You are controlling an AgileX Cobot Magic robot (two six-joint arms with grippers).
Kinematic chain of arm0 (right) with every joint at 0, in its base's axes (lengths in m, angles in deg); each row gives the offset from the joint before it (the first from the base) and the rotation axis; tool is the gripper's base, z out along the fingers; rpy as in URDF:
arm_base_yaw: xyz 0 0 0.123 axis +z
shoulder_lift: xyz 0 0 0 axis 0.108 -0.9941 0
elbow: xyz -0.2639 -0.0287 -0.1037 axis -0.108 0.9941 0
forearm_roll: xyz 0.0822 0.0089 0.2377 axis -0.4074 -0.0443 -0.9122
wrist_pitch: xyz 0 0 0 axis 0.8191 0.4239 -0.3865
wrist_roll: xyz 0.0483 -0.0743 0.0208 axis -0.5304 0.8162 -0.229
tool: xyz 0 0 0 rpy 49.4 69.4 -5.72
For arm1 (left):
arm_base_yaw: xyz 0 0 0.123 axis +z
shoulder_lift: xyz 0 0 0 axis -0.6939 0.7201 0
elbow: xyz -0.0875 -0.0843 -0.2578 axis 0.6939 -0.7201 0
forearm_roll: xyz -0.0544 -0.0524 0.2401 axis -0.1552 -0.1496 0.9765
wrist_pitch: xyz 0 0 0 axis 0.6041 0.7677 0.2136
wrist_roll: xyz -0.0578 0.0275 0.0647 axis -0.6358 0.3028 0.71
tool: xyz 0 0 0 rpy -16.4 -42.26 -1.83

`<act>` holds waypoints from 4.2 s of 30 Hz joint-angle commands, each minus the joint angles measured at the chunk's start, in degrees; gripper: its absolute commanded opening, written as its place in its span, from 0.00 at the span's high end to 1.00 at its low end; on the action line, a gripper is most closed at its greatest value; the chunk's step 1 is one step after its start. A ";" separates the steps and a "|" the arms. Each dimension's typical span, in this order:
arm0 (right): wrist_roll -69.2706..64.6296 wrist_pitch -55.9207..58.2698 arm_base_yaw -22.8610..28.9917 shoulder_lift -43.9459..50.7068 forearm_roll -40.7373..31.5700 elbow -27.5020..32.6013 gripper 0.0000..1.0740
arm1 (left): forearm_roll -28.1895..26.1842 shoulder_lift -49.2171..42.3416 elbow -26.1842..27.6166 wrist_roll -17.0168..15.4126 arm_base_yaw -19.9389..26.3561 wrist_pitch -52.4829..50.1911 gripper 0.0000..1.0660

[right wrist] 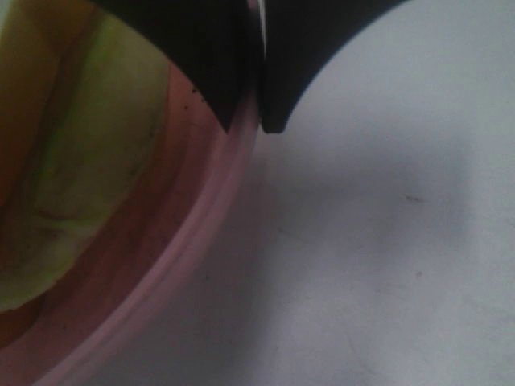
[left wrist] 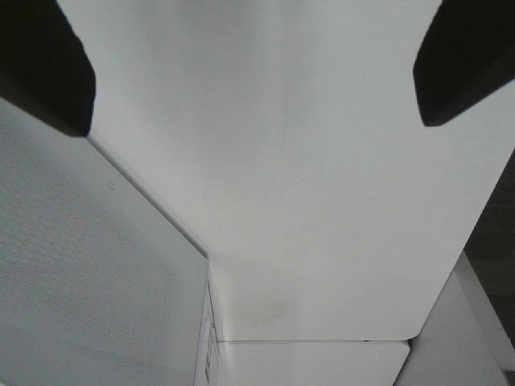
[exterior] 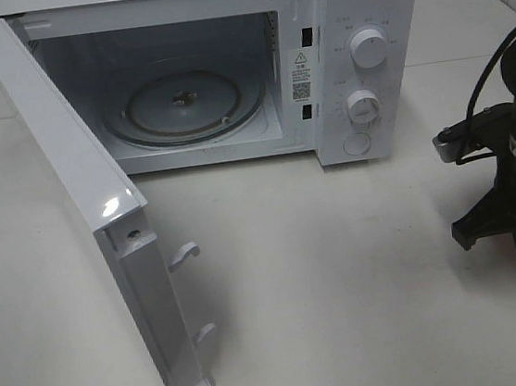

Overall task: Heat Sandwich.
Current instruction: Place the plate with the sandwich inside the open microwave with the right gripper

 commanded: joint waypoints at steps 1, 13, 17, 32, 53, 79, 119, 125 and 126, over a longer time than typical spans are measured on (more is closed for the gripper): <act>-0.74 2.64 0.23 2.18 1.32 0.17 1.00 | -0.06 -1.66 -0.11 -0.06 0.06 -0.23 0.05; -0.74 7.91 5.21 8.54 0.92 0.23 1.00 | -0.06 -1.66 -0.11 -0.06 0.06 -0.23 0.05; -0.74 9.34 7.79 10.03 0.92 0.23 1.00 | -0.06 -1.66 -0.11 -0.06 0.06 -0.23 0.05; -0.23 13.98 18.85 14.61 1.03 0.23 0.99 | -0.06 -1.66 -0.11 -0.06 0.06 -0.23 0.05; 4.81 16.16 34.49 18.51 1.09 0.23 0.99 | -0.06 -1.66 -0.11 -0.11 0.06 -0.23 0.05; 26.87 16.04 41.71 24.69 1.09 0.23 0.98 | -0.06 -1.66 -0.11 -0.11 0.06 -0.23 0.05; 73.63 6.47 33.75 24.69 0.23 0.17 0.98 | -0.06 -1.66 -0.11 -0.11 0.06 -0.23 0.05; 86.92 1.55 28.71 24.69 -6.42 0.17 0.98 | -0.06 -1.66 -0.11 -0.11 0.06 -0.23 0.05; 88.06 0.86 28.13 24.69 -6.65 0.17 0.98 | -0.06 -1.66 -0.11 -0.11 0.06 -0.23 0.05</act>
